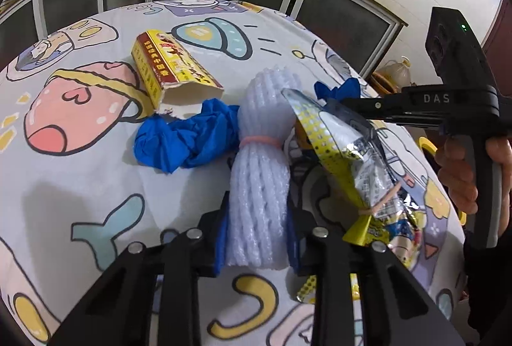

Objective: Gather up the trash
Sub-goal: 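Lift the foam net with the left tool while the right tool grasps the blue glove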

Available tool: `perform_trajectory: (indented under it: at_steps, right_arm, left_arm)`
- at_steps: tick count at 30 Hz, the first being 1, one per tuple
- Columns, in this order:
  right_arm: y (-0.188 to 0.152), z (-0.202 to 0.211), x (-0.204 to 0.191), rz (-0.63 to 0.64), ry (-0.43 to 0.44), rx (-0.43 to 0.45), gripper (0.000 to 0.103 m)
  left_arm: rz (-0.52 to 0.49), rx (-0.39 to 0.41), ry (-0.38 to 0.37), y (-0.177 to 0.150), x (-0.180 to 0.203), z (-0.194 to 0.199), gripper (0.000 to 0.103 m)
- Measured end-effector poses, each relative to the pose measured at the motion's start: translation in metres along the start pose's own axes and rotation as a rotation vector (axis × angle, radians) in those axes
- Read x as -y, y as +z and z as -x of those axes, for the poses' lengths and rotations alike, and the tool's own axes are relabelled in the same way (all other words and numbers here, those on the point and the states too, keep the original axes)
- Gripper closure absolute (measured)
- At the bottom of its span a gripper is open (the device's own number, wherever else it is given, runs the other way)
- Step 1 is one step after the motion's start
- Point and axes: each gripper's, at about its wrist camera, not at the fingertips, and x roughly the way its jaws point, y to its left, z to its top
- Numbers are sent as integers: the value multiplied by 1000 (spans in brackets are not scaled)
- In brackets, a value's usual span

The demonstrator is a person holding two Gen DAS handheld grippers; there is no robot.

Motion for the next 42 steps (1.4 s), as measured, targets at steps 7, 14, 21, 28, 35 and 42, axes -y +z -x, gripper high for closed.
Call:
perform_trajectory:
  at_steps: [7, 14, 21, 28, 35, 42]
  right_arm:
    - [-8, 35, -18, 37, 12, 71, 99]
    - [-26, 85, -34, 55, 29, 170, 99]
    - [-49, 131, -43, 82, 48, 235, 99]
    - [-83, 157, -47, 127, 18, 255, 99]
    - [-116, 174, -42, 143, -1, 274, 99]
    - [-135, 193, -37, 159, -4, 312, 99]
  left_arm:
    - [17, 58, 0, -18, -3, 45, 76]
    - [40, 128, 15, -40, -1, 90, 76]
    - [30, 175, 2, -61, 12, 122, 76]
    - [2, 188, -17, -72, 34, 133, 76]
    - [-25, 226, -43, -83, 59, 154, 76]
    - [-47, 298, -29, -83, 75, 188, 76]
